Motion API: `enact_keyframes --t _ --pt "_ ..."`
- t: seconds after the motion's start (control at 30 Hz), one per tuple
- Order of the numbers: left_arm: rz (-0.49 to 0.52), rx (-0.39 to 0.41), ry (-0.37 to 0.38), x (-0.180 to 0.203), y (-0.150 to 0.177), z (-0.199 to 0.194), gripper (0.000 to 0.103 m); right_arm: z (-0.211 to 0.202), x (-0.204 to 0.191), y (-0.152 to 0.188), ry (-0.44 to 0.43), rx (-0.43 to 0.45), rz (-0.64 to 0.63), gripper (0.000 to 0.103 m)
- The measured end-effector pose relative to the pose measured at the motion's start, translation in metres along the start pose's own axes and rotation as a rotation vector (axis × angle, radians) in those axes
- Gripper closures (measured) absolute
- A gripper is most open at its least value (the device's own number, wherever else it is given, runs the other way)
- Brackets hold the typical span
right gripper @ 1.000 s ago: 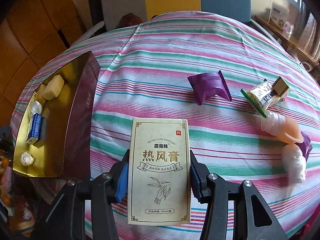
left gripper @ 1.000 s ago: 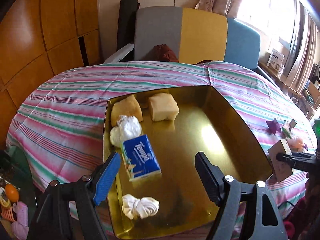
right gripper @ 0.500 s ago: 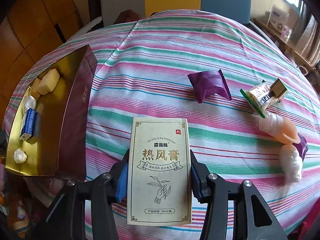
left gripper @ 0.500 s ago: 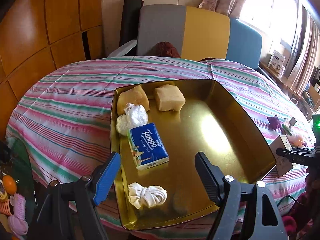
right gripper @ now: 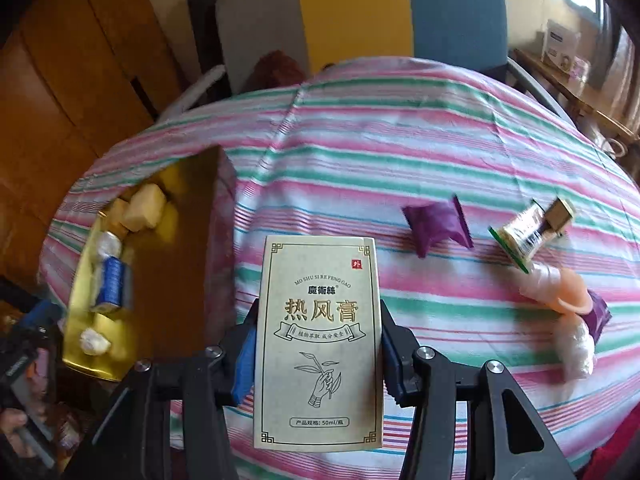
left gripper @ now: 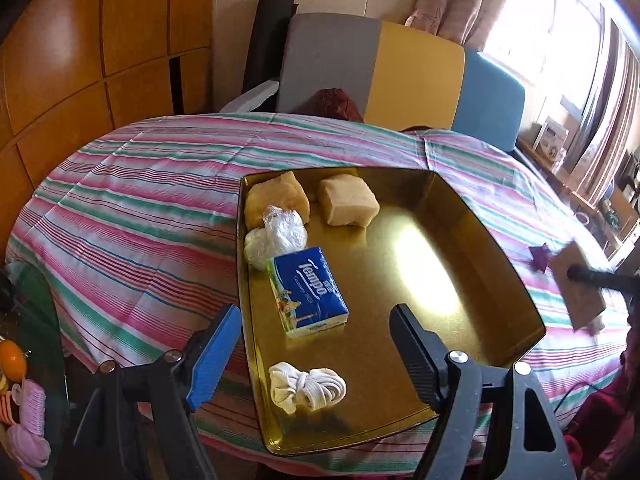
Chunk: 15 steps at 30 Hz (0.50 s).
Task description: Organize objects
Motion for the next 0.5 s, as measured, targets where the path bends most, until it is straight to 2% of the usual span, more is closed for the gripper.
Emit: enact_keyframes --t 0.17,0.3,0.5 --pt "-0.073 0.019 -0.015 -0.024 -0.009 -0.011 0.025 -0.01 -0.083 -0.034 -0.126 0.038 -0.157 0.052" --pt "-0.104 0.034 -0.034 -0.041 -0.009 -0.017 0.025 0.023 -0.147 -0.046 -0.193 -0.031 -0.258 0.052" --pt "-0.133 0.012 -0.058 -0.054 -0.005 -0.011 0.026 0.098 -0.204 -0.054 -0.185 -0.184 -0.285 0.052"
Point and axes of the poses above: each gripper's, at about its wrist camera, not at the fingertips, and z roughly the way its jaws point, x to its right, y to its underside, the point moved 1 cm from there along z, roughly the way its jaws point, and after that the axes turned 3 degrees about -z, right-handed, at the moved point
